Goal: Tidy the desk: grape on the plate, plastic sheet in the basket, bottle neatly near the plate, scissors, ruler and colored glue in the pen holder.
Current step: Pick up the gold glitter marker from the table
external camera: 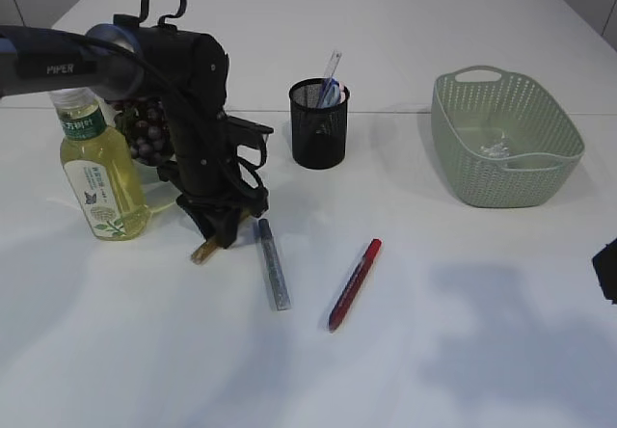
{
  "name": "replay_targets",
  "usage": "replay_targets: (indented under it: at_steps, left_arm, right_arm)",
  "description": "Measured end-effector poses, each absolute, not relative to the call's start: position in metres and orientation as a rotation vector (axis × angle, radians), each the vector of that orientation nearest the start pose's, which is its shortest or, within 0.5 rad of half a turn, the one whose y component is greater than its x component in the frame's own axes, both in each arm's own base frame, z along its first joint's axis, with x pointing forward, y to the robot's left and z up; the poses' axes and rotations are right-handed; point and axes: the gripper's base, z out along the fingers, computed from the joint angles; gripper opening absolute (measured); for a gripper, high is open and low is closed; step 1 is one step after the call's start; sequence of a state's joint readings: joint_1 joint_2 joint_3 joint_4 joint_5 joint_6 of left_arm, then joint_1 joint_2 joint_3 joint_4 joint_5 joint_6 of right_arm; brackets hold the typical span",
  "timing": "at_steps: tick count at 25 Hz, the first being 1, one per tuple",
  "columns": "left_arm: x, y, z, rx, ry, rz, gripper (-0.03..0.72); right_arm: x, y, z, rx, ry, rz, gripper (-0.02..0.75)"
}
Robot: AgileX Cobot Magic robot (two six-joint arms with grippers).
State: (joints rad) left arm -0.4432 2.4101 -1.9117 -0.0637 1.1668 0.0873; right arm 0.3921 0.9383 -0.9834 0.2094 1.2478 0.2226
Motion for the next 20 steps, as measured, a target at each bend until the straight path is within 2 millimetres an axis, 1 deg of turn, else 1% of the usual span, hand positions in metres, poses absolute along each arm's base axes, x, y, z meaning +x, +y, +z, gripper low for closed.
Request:
replay_targets:
  at_steps: [5,11,18,20]
  left_arm:
    - [0.4267,-0.2075,0.1118,0.795,3.053,-0.074,0.167]
    - [0.4269,-0.2069,0.1118,0.799,3.051,-0.064,0.081]
    - [0.4248,-0.2060,0.1133,0.799,3.078,-0.057,0.069]
    - [0.4246,-0.2055,0.1186,0.797,3.072,-0.053,0.069]
  right_arm:
    - [0.1313,0.0737,0.3486,-0.203,2.727,0.471,0.490]
    - [0.1313,0.0737,0.3486,-0.203,2.727,0.471,0.491]
    - [0.1313,0.0737,0.3486,-0.203,2.727,0.471,0.491]
    - [0.1313,0.0737,0.3486,-0.203,2.727,0.471,0.490]
